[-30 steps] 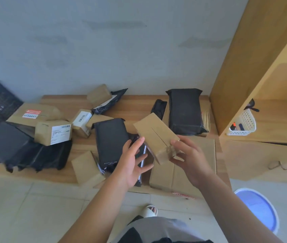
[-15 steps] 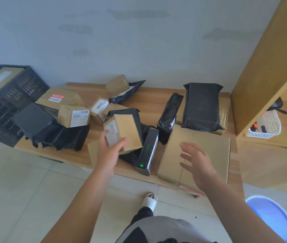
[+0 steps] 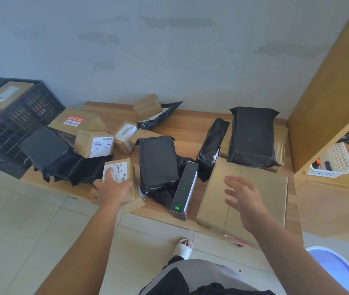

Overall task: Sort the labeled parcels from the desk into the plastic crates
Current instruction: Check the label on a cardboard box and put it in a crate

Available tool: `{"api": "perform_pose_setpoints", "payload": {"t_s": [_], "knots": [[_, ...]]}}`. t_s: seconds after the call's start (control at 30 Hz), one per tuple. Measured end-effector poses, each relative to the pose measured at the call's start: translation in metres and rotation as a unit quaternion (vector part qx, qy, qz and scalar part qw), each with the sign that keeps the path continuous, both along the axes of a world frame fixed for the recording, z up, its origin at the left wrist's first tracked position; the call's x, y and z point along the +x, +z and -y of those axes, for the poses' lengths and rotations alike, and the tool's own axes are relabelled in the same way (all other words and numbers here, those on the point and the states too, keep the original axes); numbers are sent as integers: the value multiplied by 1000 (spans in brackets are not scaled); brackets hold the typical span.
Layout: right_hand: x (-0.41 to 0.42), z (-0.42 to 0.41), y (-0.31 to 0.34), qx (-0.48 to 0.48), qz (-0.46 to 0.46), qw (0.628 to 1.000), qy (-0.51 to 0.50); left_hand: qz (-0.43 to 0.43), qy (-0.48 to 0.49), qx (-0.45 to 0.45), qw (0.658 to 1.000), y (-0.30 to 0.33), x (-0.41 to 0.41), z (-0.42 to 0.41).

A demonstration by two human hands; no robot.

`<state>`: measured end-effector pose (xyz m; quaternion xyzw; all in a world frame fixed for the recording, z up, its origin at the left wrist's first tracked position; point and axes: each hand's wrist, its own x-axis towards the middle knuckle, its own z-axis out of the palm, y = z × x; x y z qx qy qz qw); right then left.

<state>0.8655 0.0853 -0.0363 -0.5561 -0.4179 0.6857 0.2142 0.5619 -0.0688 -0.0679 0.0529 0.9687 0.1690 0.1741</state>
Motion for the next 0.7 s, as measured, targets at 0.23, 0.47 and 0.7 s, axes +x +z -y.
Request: {"api": "perform_pose_setpoints", "payload": {"t_s": [0.23, 0.47, 0.7], "knots": [[3, -2, -4, 3, 12, 1000, -8, -71, -4, 74, 995, 18, 18, -9], [51, -13, -29, 76, 95, 982, -141, 63, -278, 317, 904, 23, 145, -43], [116, -4, -91, -23, 152, 974, -164, 258, -242, 195, 915, -29, 210, -47]]}}
